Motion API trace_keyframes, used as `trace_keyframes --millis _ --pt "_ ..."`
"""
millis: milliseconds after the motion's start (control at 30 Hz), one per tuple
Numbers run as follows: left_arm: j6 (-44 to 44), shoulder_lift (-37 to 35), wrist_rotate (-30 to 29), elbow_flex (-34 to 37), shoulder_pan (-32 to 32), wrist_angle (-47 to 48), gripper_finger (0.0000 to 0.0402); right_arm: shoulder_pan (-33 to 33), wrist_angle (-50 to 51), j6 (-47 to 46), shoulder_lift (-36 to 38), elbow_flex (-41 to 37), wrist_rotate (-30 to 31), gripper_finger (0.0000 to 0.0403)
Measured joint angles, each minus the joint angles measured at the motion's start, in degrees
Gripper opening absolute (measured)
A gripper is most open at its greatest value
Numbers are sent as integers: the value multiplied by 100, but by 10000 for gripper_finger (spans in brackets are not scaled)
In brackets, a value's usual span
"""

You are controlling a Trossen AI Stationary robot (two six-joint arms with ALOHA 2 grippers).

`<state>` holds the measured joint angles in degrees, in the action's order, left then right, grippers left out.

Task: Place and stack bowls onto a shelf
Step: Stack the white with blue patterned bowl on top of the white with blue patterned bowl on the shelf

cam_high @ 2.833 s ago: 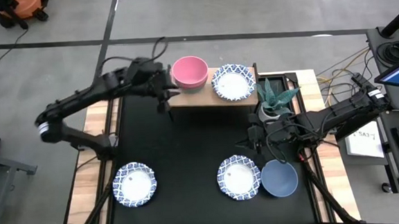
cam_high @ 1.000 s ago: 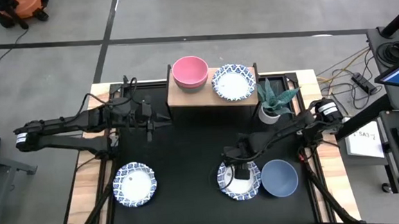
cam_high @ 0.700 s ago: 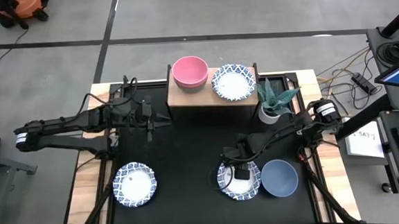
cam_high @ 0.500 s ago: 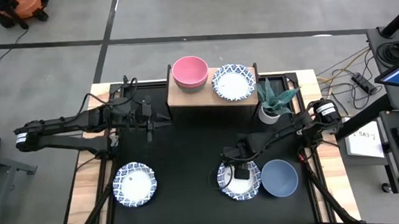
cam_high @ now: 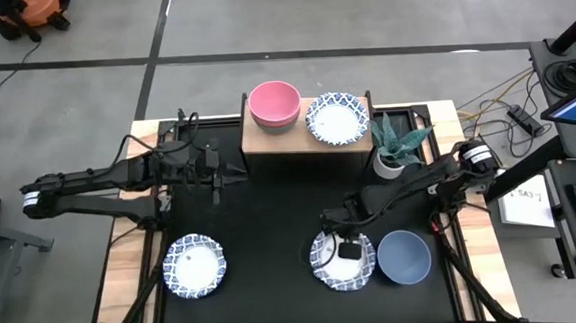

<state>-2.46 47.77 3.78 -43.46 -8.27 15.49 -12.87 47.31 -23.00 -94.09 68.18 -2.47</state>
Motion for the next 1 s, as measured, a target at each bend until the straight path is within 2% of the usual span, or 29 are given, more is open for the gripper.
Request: trace_keyframes --millis 133,500,767,1000 --pt "5 0 -19 0 0 -4 76 273 365 -105 280 539 -236 9" --pt "46 0 -20 1 0 -4 76 1576 2338 111 440 3022 -274 9" --pt "46 0 -20 0 0 -1 76 3390 3486 761 440 4537 -567 9" --pt "74 0 -19 2 0 0 76 5242 3735 1405 425 4659 -582 9"
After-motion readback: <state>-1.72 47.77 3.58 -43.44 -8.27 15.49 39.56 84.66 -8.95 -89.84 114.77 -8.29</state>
